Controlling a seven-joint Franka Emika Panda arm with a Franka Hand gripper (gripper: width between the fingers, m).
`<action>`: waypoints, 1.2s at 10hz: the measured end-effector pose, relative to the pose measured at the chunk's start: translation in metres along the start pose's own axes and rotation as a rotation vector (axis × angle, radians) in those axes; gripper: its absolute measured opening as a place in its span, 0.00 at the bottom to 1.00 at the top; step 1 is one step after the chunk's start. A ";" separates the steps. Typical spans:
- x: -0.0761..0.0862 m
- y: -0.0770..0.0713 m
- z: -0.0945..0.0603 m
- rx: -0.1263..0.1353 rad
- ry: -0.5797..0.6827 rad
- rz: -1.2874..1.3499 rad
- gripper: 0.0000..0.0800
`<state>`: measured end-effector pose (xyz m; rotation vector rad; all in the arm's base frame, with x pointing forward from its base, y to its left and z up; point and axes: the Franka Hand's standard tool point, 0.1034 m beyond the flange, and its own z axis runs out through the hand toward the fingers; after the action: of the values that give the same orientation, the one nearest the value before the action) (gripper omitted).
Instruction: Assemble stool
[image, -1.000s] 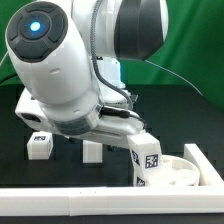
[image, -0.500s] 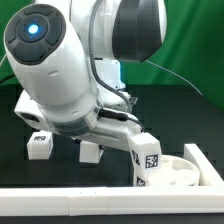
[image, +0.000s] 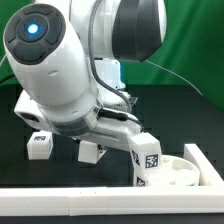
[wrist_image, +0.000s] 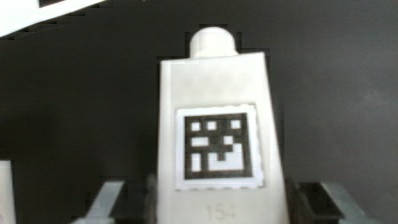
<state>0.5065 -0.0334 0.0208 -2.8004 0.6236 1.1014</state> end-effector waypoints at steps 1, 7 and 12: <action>0.000 0.000 0.000 0.000 0.000 0.000 0.42; -0.030 -0.006 -0.036 0.027 0.011 -0.012 0.42; -0.047 -0.039 -0.061 0.060 0.217 -0.006 0.42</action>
Offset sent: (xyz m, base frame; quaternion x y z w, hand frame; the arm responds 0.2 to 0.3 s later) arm 0.0000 0.0000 0.0000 0.0000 0.0000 0.0000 1.0000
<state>0.5295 0.0056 0.0935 -2.8899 0.6536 0.7695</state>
